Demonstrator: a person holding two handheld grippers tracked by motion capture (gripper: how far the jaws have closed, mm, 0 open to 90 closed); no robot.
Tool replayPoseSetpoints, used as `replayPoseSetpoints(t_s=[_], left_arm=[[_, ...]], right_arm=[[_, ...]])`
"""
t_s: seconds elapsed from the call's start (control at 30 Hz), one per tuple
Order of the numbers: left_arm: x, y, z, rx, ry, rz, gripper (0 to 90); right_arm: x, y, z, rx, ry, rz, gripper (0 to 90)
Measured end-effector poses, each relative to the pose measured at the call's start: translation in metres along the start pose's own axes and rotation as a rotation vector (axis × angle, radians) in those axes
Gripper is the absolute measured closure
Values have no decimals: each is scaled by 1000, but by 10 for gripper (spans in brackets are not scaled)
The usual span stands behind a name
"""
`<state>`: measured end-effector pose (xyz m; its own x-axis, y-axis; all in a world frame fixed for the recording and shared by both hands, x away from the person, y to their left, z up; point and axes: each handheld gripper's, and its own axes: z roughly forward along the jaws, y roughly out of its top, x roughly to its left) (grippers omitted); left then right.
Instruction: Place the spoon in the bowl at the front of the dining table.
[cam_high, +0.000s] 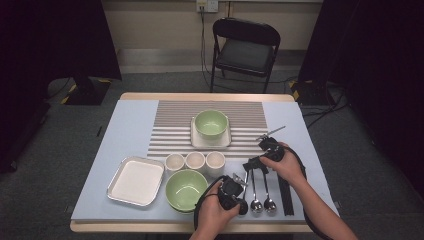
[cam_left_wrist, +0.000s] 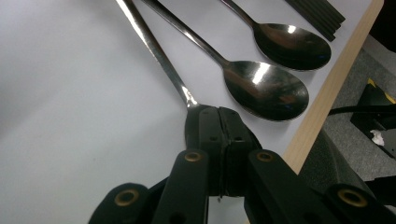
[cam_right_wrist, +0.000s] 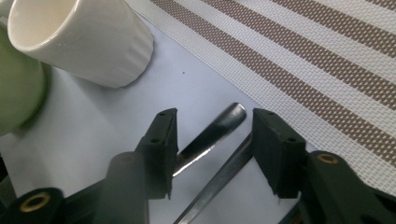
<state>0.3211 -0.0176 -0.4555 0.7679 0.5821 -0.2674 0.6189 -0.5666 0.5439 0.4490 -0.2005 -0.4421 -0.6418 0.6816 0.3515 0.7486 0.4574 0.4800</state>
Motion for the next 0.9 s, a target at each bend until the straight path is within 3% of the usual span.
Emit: replayPoseSetpoints(t_s=[0.37, 0.8, 0.9], left_arm=[[-1, -1, -2, 3, 20, 1, 891], [-1, -1, -6, 31, 107, -2, 858], [0, -1, -7, 31, 106, -4, 857]], right_arm=[[-2, -4, -5, 10, 47, 34, 656], [-7, -9, -15, 6, 96, 96, 725], [-8, -9, -16, -2, 115, 118, 744]])
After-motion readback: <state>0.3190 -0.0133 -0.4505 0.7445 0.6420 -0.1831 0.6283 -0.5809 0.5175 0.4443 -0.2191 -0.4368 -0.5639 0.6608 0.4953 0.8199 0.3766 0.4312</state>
